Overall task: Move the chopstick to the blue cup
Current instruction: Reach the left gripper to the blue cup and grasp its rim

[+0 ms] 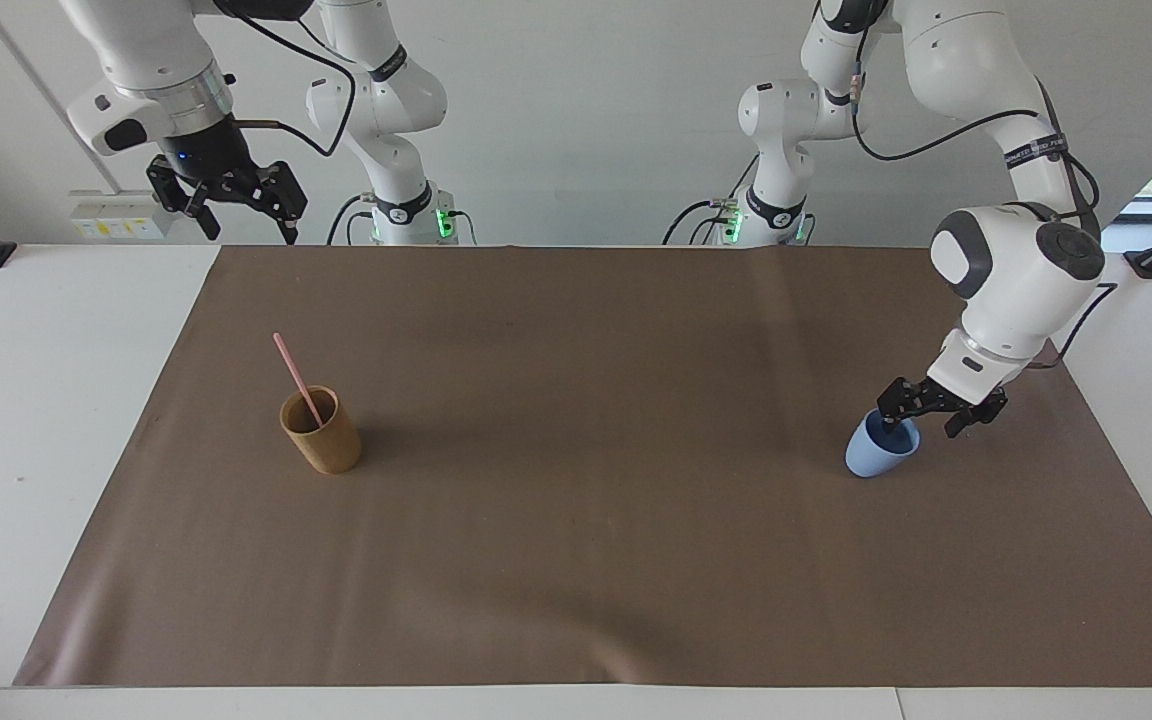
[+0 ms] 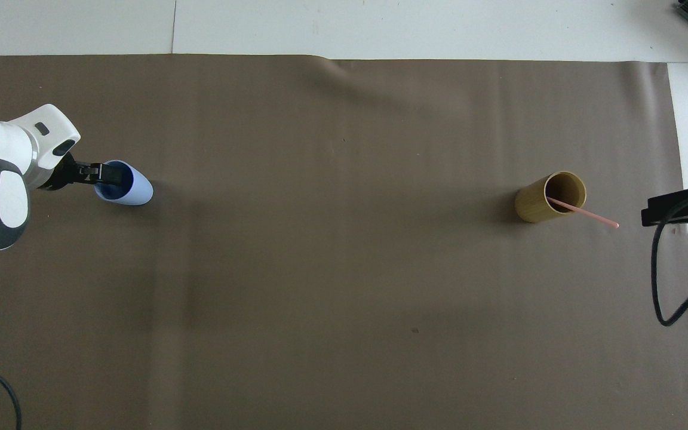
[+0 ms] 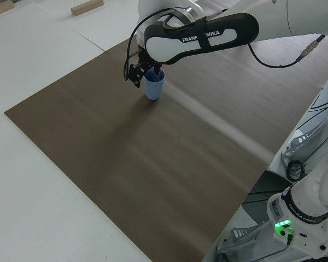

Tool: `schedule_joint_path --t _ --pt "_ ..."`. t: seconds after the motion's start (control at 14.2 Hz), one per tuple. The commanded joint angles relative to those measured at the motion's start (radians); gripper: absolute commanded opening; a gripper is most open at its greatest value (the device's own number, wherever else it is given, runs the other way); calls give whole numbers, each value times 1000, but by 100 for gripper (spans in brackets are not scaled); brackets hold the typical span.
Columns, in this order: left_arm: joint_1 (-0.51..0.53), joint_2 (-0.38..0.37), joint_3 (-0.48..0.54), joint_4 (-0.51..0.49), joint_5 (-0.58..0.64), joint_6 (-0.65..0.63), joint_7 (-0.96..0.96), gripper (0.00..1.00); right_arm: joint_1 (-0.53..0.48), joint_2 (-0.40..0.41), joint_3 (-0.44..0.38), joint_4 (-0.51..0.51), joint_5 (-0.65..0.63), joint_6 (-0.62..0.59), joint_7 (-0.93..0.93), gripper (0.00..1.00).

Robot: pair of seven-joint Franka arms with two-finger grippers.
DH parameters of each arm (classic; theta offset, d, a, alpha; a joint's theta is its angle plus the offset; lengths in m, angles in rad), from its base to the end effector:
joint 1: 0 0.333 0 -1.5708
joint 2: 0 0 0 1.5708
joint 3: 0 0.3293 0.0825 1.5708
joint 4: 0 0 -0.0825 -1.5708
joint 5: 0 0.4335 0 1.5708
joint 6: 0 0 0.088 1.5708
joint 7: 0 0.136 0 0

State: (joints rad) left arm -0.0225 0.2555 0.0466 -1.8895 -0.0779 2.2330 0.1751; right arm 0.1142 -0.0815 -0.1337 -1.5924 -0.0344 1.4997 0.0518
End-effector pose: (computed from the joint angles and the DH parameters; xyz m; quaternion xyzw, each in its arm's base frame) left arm 0.6715 0.0110 0.3371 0.9972 -0.0538 0.0466 0.0214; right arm 0.5696 -0.0191 0.6388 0.9992 -0.0365 -0.0058 0.0118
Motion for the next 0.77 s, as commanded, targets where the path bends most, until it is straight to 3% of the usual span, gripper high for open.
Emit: schedule_joint_path --t 0.0,0.21,0.28,0.35,0.7 --pt "21 2 -10 -49 -36 68 20 91 -7 -17 3 -9 -1 -10 10 100" --pt "13 1 -10 -74 -39 91 18 23 -8 -17 3 -11 -1 -10 10 100" --pt "13 1 -10 -74 -39 89 18 6 -8 -17 3 -11 -1 -10 10 100" --pt "15 -1 -10 -74 -40 89 18 0 -8 -17 3 -11 -1 -10 10 100" --pt "6 -21 -16 -68 -43 73 8 0 -8 -18 3 -11 -1 -10 11 100"
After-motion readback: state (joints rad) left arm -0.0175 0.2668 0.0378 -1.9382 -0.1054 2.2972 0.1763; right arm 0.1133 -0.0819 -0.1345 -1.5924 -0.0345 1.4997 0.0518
